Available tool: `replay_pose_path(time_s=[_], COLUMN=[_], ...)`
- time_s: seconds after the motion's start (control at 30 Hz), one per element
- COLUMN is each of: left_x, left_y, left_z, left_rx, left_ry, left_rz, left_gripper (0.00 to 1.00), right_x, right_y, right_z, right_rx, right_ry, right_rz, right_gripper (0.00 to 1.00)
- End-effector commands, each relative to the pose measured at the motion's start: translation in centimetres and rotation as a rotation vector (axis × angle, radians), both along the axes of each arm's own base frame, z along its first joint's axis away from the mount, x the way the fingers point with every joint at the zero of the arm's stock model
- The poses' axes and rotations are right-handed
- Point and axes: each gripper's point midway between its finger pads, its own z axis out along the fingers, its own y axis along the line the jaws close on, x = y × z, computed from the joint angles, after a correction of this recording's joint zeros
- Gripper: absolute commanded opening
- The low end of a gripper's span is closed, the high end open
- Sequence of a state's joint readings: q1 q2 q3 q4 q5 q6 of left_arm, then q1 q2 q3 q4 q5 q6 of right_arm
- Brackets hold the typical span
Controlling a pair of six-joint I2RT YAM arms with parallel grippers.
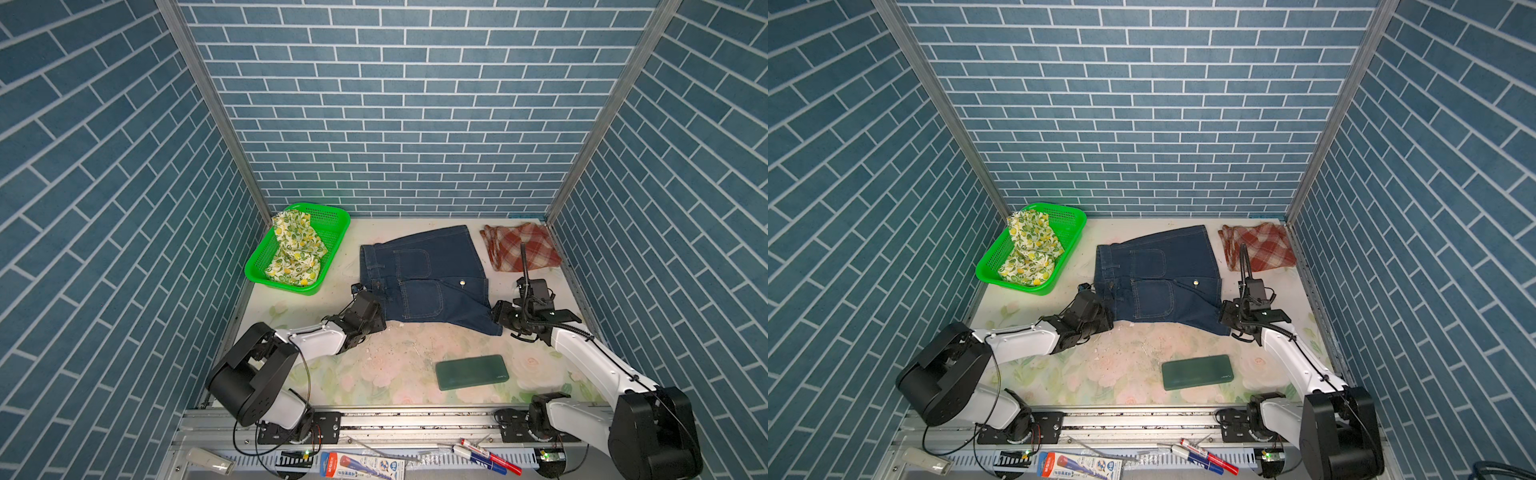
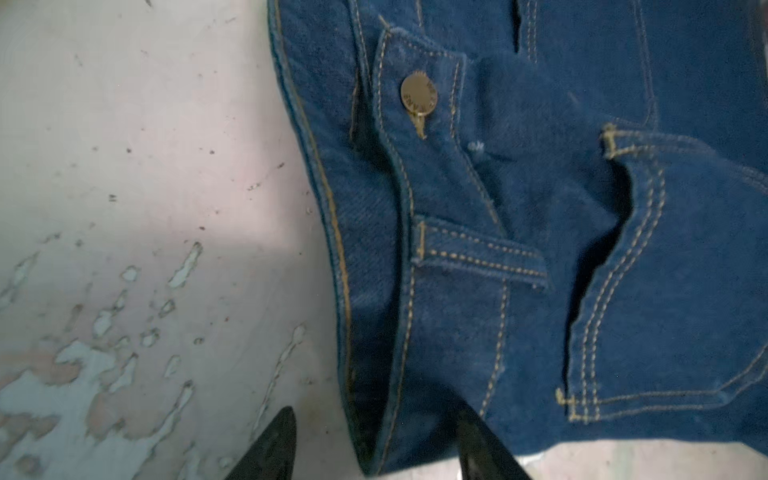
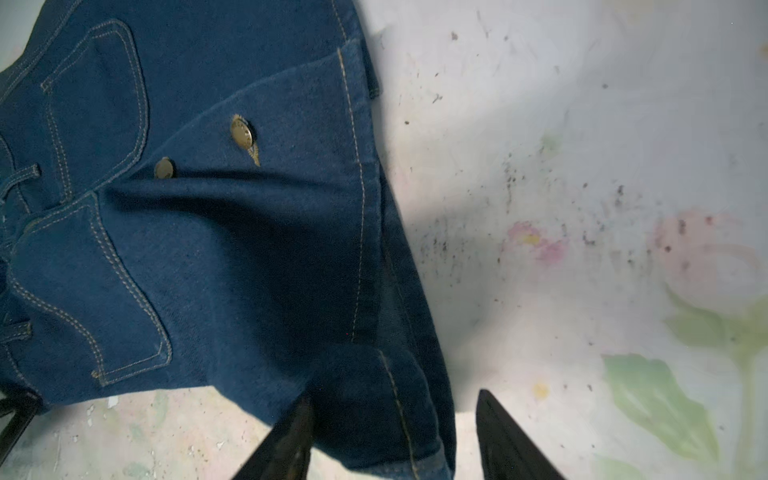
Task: Fold and stack the skirts
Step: 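Pull the denim skirt's near edge toward the robot with both grippers to smooth it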
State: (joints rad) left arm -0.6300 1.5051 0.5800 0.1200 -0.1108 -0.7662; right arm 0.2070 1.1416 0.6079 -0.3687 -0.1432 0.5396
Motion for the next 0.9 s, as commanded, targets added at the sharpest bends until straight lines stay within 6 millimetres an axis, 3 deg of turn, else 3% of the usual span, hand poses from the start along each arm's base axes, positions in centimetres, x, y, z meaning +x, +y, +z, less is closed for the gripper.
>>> replay_pose_path(time_s=[0.0, 0.07, 0.13, 0.17, 0.2, 0.4, 0.53, 0.63, 0.67, 0.87], left_x=[1.4, 1.8, 2.2, 2.4, 2.5, 2.5, 1.5, 0.7, -0.1, -2.7], left_y=[-1.0, -1.4, -1.6, -1.6, -1.5, -0.2, 1.3, 2.5, 3.2, 5.4], left_z=[0.6, 0.9, 1.8, 2.5, 3.3, 8.8, 10.4, 10.7, 9.6, 7.2], left_rx=[-0.007, -0.016, -0.013, -0.010, -0.008, 0.015, 0.012, 0.006, 0.016, 0.005], left_ry=[-0.050, -0.060, -0.076, -0.090, -0.101, -0.169, -0.174, -0.169, -0.145, -0.092], left_rz=[-0.011, -0.014, -0.021, -0.018, -0.020, -0.016, -0.003, 0.016, 0.024, 0.064], left_gripper=[0.33, 0.05, 0.00, 0.00, 0.00, 0.00, 0.00, 0.00, 0.00, 0.00], right_x=[-0.3, -0.1, 0.3, 0.5, 0.7, 2.3, 3.1, 2.9, 2.7, 1.0], right_y=[1.1, 1.1, 0.9, 0.7, 0.6, -0.6, -1.5, -2.1, -2.3, -2.9], right_z=[-0.9, -0.8, -0.4, 0.0, 0.4, 3.1, 4.9, 5.6, 5.5, 4.2], right_rx=[0.077, 0.075, 0.060, 0.047, 0.036, -0.026, -0.092, -0.125, -0.135, -0.152], right_ry=[0.023, 0.012, -0.007, -0.017, -0.030, -0.100, -0.140, -0.160, -0.159, -0.137], right_rz=[0.004, 0.007, 0.009, 0.008, 0.009, 0.008, -0.002, -0.008, -0.010, -0.020], right_gripper=[0.54, 0.39, 0.12, 0.03, 0.00, 0.00, 0.00, 0.00, 0.00, 0.00])
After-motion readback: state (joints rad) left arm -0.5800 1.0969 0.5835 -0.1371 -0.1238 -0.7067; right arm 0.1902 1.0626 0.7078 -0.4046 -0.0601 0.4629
